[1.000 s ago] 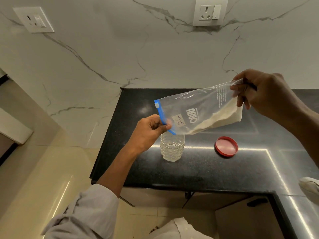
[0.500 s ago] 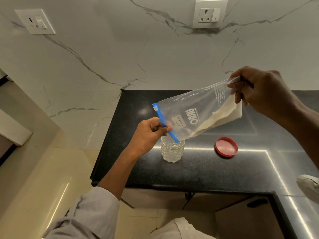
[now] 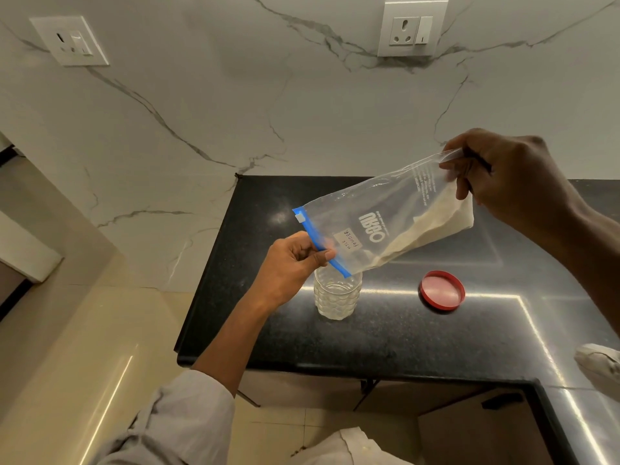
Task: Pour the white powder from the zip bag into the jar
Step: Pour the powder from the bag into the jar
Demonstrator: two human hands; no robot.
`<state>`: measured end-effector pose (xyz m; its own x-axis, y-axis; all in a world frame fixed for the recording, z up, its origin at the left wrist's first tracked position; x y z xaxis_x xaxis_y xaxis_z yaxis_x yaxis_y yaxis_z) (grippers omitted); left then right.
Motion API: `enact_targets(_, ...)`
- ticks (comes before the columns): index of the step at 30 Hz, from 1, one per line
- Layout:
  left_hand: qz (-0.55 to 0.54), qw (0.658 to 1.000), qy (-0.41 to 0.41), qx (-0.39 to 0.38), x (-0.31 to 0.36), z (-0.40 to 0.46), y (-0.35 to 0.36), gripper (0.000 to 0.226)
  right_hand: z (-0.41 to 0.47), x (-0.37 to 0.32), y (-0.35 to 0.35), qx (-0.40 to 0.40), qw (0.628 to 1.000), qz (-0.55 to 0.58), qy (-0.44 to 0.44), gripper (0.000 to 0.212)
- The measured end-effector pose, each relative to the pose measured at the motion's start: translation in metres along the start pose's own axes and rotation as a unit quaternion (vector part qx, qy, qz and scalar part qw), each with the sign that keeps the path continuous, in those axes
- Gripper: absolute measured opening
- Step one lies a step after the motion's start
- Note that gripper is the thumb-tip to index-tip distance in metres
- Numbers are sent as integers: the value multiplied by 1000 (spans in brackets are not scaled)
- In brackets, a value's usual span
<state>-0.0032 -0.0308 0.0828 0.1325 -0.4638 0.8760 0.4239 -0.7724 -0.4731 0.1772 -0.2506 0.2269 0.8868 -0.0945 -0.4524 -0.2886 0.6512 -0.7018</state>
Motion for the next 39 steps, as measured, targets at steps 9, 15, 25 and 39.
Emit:
enact_targets(9, -13, 1000, 1, 5, -2, 1, 0, 30, 4, 1, 1, 2, 1000, 6, 4, 15)
enact_targets(15, -6, 1000, -1, 11, -2, 1, -1, 29, 6, -1, 2, 11, 1000, 2, -11, 15)
enact_targets(25, 8, 1000, 0, 29, -1, 1, -1, 27, 12, -6, 3, 26, 999, 2, -38, 15)
enact_targets(39, 10, 999, -4, 36, -3, -2, -1, 29, 15, -12, 5, 11, 999, -4, -51, 16)
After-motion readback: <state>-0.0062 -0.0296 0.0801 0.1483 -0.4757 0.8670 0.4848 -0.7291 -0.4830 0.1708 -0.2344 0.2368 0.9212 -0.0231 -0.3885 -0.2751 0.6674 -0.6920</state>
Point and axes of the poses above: each hand's wrist, its own z-axis towards the middle knuckle, its own y-axis out of the palm, x = y × z, the point moved 1 cm from there along z, towards the middle knuckle, and after that the axes turned 15 degrees about z, right-handed, at the moved point
